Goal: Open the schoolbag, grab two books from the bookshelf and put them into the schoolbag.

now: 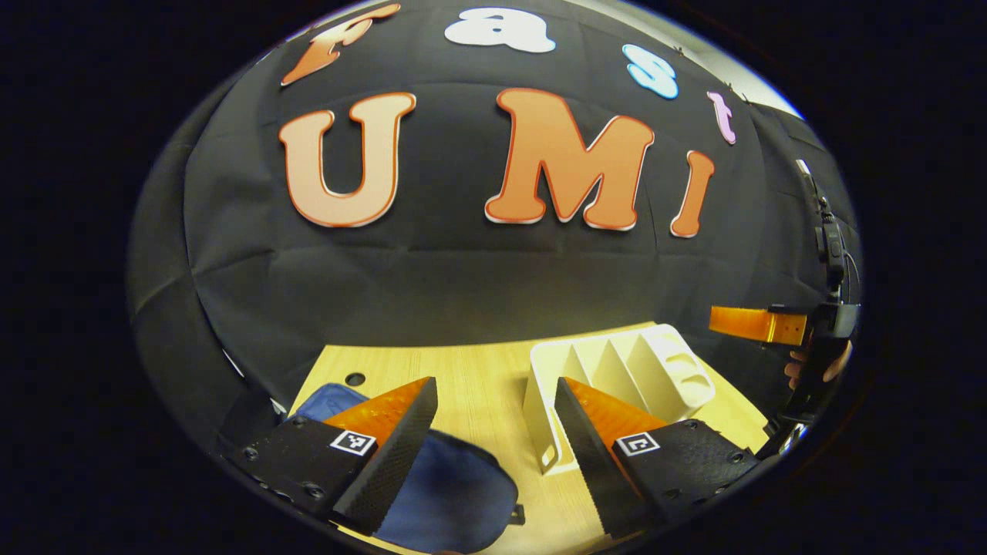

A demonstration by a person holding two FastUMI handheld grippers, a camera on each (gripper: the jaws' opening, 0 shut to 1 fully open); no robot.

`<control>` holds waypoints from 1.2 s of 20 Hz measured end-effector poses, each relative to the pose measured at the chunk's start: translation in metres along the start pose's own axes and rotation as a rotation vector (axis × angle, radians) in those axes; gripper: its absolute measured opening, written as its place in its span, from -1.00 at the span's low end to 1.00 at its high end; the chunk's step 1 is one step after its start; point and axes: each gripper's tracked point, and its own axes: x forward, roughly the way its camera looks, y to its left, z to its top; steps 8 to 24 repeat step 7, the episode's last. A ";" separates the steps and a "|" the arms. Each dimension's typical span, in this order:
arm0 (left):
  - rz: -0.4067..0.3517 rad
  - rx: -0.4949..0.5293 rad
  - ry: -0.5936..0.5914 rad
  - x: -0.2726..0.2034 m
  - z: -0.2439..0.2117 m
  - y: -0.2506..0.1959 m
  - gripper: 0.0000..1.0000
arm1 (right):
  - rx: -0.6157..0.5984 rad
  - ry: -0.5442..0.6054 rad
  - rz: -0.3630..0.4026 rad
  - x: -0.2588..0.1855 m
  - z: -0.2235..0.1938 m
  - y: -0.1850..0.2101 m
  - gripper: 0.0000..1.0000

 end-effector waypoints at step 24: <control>0.098 0.002 -0.206 -0.016 0.040 -0.024 0.93 | -0.070 -0.201 -0.013 -0.023 0.035 -0.005 0.84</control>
